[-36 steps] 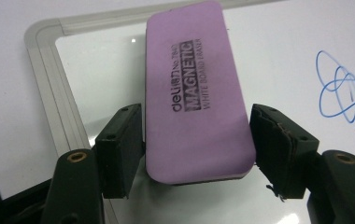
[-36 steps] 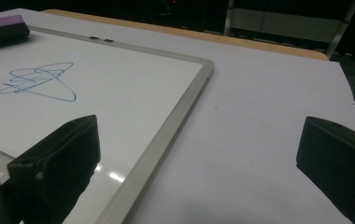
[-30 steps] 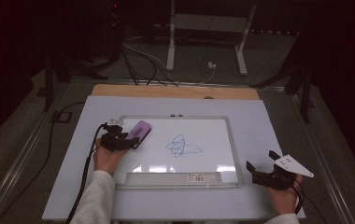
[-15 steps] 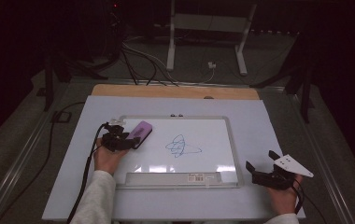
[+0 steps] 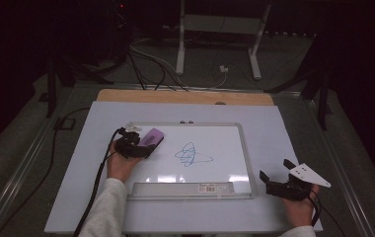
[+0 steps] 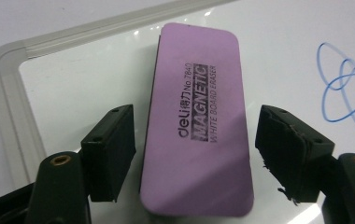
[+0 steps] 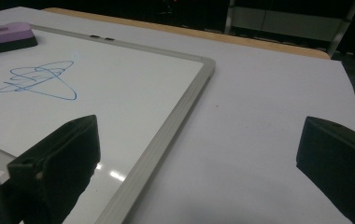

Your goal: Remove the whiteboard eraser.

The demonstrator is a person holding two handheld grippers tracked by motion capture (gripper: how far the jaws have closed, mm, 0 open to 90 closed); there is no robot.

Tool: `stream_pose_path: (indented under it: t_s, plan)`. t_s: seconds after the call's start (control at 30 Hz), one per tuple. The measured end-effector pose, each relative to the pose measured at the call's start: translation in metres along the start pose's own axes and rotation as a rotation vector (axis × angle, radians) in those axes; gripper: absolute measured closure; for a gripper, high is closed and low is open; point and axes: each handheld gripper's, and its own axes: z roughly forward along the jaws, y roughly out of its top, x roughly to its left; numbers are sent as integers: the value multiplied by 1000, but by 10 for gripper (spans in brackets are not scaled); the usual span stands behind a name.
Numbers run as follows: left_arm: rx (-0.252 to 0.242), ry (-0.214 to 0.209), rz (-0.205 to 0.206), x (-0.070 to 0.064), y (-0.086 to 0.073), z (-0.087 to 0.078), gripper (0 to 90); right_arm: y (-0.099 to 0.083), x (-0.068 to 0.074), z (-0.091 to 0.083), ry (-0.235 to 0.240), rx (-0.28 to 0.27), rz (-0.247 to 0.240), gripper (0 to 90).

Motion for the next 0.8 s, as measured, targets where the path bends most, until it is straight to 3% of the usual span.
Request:
stream_pose_path:
  t_s: [0.07, 0.1, 0.23, 0.6, 0.8]
  plan:
    - [2, 10, 7, -2, 0, 2, 348, 0, 0, 0, -1, -1, 0, 0]
    - [8, 16, 8, -2, 0, 4, 409, 0, -1, -1, -2, -2, 2, 0]
    - [18, 23, 11, -4, 3, 4, 416, 0, -1, 0, -2, -2, 1, 0]
    - [-20, -33, 30, -17, 12, 0, 417, 0, 0, 0, -1, -2, 0, 0]
    - [-26, -44, 50, -26, 17, 2, 417, 0, 0, 0, 0, 0, 0, 0]
